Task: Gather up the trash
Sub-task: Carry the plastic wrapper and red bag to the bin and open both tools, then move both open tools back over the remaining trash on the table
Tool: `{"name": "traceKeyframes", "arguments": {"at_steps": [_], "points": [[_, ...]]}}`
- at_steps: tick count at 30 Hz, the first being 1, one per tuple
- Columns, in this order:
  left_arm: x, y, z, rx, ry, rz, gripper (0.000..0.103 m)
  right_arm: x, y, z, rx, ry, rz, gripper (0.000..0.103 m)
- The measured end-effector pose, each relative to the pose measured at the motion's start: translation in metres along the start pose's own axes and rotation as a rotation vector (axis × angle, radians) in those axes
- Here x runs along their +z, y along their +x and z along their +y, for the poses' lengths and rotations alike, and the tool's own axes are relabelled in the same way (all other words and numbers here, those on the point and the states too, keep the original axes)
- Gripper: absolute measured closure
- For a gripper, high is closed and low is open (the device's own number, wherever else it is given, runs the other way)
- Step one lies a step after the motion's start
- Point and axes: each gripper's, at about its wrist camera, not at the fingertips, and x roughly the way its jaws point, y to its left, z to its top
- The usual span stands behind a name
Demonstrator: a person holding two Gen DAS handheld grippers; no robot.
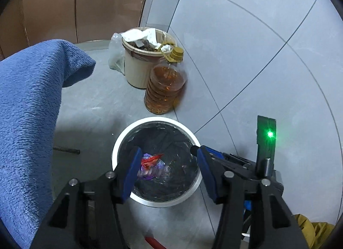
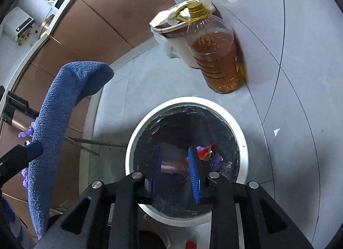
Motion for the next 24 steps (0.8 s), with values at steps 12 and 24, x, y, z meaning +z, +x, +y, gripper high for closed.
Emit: {"name": "traceKeyframes", "arguments": {"at_steps": [12,24], "points": [[-0.018,-0.099,0.017,0.087,-0.050,-0.285,0.051,0.004,-0.037,0.050,-0.008,-0.139,-0.074,0.074],[-0.066,-0.186,0.054,0.157,-0.139,-0.386,0.051,-0.012,-0.097,0.144,0.062,-0.370,-0.168,0.068]]}}
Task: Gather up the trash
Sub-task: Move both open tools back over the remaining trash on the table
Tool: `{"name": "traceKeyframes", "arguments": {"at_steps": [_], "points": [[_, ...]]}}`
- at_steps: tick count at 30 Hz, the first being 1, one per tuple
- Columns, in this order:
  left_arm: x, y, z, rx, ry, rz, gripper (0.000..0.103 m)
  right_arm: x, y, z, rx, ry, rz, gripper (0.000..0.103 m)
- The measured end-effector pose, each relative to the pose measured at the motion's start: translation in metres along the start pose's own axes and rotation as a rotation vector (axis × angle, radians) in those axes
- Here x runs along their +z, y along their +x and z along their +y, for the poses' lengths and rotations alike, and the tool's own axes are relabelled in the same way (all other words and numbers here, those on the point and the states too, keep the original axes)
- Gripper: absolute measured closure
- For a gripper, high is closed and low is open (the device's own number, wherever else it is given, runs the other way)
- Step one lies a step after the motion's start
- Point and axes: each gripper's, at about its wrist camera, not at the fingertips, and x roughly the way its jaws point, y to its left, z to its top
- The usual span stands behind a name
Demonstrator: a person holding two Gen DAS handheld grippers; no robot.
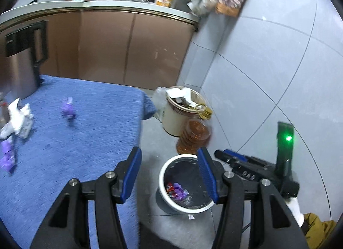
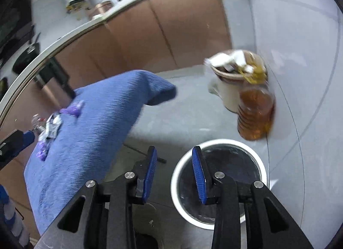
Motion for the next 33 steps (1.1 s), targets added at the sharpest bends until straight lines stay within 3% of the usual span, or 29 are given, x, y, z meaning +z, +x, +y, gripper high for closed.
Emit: {"name": "traceKeyframes", "arguments": {"at_steps": [10,18,33], "points": [[-0.032,-0.076,0.058,0.099,-0.147,-0.082,0.051,0.009,-0.047,0.084,0.116,-0.180,-0.074,0.065],[-0.063,-0.125,0.106,0.165,-0.251,-0.134,0.051,0.010,-0.070,0.127,0.153,-0.268,-0.107,0.061],[-0.092,-0.146,0.192,0.230,-0.400,-0.147,0.051,0.012,-0.039,0.180,0.157,-0.353,-0.043,0.058]]}}
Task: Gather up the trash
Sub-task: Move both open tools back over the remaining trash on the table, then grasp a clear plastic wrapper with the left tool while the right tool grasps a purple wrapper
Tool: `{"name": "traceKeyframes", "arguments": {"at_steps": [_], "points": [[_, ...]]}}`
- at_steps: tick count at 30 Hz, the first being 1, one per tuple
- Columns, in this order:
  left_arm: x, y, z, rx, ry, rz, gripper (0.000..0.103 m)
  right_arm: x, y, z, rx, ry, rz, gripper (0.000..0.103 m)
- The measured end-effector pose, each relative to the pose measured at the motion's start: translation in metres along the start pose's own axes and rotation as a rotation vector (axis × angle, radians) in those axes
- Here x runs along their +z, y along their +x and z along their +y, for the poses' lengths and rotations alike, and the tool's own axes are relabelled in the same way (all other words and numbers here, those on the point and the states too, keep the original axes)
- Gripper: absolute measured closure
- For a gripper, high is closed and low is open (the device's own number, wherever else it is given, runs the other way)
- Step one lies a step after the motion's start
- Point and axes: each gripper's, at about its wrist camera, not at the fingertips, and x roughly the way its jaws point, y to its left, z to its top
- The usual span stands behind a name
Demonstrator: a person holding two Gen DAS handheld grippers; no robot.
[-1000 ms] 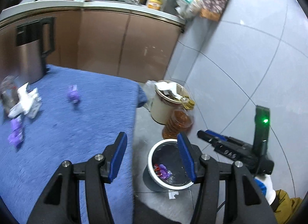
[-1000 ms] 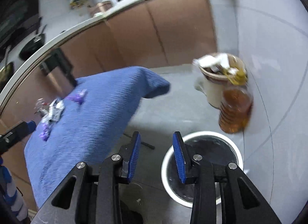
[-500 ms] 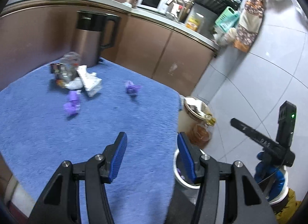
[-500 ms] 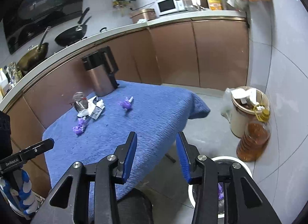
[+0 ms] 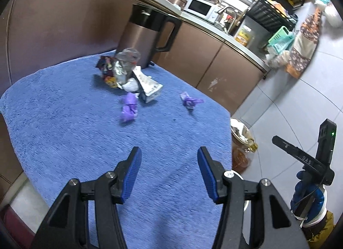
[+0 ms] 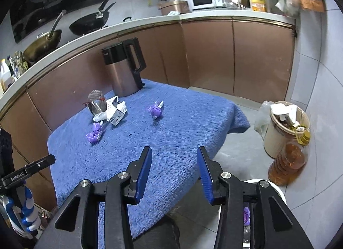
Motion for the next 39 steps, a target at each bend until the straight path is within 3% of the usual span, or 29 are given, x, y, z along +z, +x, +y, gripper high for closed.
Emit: {"name": "traceKeyframes", "arguments": {"at_steps": [12,17,22,29,34,37,39], "points": [[0.059,0.039,0.022,0.103,0.044,-0.001,0.047,0.031,0.099,0.028,0.092,-0.060,0.089,0.055],[0.103,0.060,0.022,0.170,0.104,-0.028,0.047,0.049,0.154,0.044,0.153,-0.087,0.107,0.046],[0.152,0.093,0.023,0.249,0.187,-0.039,0.041,0.066,0.207,0.050,0.178,-0.052,0.120,0.046],[0.188,0.154,0.031,0.341,0.278,0.026,0.041,0.076,0.251,0.048,0.161,-0.033,0.144,0.046],[0.192,0.184,0.042,0.329,0.271,0.069,0.043,0.082,0.275,0.044,0.155,-0.017,0.159,0.046],[0.189,0.194,0.043,0.315,0.284,0.093,0.064,0.083,0.285,0.045,0.158,-0.013,0.171,0.047],[0.187,0.199,0.042,0.308,0.288,0.107,0.084,0.083,0.290,0.045,0.159,-0.013,0.182,0.051]]}}
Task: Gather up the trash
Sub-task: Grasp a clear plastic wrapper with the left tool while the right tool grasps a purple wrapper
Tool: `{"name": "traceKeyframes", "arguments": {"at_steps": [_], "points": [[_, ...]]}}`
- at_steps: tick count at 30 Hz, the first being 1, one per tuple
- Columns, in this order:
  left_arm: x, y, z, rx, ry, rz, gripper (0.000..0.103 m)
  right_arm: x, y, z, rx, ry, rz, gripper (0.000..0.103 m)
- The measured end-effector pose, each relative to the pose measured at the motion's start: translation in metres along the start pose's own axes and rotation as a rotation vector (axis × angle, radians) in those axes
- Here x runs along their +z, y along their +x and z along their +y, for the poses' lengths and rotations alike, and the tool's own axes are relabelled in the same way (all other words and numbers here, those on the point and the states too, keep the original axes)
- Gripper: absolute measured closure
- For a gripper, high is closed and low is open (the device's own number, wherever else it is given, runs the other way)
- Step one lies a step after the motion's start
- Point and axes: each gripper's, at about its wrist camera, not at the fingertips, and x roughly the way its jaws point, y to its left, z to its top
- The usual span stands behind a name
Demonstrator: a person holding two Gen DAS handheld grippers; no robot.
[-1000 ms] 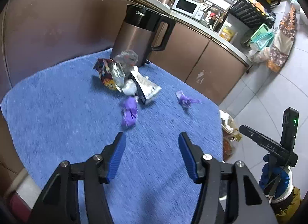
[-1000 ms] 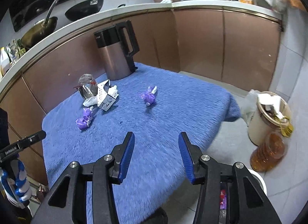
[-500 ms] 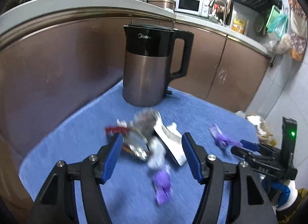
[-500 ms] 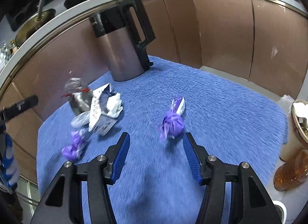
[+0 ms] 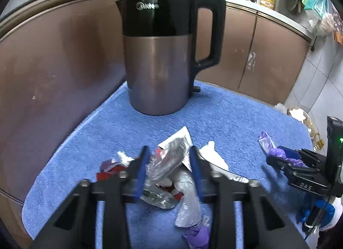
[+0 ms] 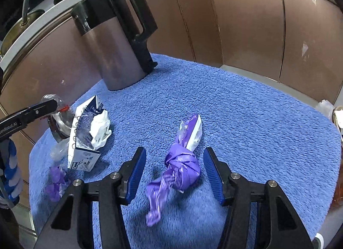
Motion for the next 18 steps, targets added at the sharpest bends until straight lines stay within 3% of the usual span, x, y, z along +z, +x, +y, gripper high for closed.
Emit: {"name": "traceKeyframes", "arguments": {"at_steps": [3,10,18], "points": [[-0.003,0.001,0.000,-0.009,-0.009,0.003,0.095,0.001,0.008,-0.001,-0.001,0.014,0.021,0.061],[-0.010,-0.030,0.002,-0.049,-0.057,-0.050,0.096,-0.001,0.004,0.005,-0.010,0.000,0.009,0.077],[-0.024,-0.097,0.008,-0.093,-0.111,-0.145,0.096,-0.008,-0.037,0.023,0.040,-0.019,-0.050,0.077]]}}
